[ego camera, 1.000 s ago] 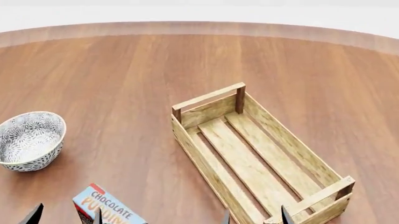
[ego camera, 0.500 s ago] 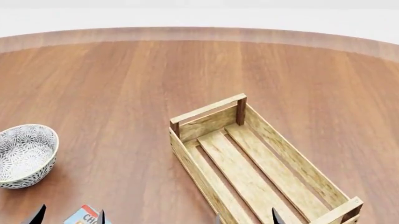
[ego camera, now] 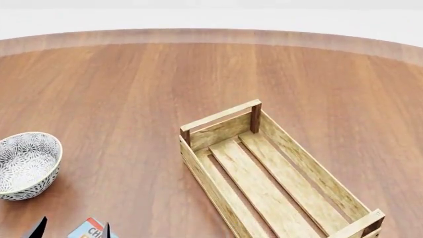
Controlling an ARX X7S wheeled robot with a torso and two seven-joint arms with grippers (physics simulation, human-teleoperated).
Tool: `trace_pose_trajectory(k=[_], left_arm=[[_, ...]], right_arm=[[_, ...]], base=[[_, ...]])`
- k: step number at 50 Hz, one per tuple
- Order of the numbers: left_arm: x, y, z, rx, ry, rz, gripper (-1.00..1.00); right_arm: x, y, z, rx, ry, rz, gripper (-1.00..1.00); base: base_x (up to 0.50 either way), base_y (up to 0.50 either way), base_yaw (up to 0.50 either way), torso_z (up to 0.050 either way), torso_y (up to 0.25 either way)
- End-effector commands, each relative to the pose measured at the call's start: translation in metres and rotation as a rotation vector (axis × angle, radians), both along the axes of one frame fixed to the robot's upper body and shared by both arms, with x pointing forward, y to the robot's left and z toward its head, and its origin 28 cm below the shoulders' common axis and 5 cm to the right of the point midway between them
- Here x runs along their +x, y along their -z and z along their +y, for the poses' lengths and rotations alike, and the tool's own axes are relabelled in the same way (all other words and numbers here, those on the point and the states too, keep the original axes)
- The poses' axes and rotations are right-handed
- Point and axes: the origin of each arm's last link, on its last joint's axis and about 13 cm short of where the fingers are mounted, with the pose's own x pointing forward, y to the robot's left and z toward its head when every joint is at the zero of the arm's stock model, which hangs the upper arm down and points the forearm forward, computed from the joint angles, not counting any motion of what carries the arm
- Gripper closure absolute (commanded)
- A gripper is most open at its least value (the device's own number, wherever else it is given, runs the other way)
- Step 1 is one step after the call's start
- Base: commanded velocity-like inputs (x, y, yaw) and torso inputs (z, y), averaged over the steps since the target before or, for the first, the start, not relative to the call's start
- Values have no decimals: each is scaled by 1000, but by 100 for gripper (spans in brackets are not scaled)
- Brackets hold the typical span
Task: Pick up the chocolate pudding and put it in the tray.
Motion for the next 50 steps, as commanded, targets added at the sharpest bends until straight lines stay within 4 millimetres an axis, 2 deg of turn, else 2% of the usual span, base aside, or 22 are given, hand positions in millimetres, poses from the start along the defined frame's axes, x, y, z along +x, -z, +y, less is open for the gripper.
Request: trace_pose_trajectory(k=[1, 20, 32, 50], left_arm=[[-1, -1, 1, -6, 3, 3, -100], [0, 0, 1, -9, 4, 6, -100], [1, 1, 1, -7, 0, 5, -100], [-3, -7, 3, -19, -5, -17, -100]], right_arm=[[-16, 9, 2, -3, -82, 16, -100], [-38, 32, 9, -30, -199, 57, -100], [-47, 37, 17, -36, -270, 85, -100], [-27, 40, 30, -10, -300, 99, -100]], base=[[0, 0, 0, 0, 0], [0, 0, 0, 0, 0], [0, 0, 0, 0, 0], [0, 0, 0, 0, 0]])
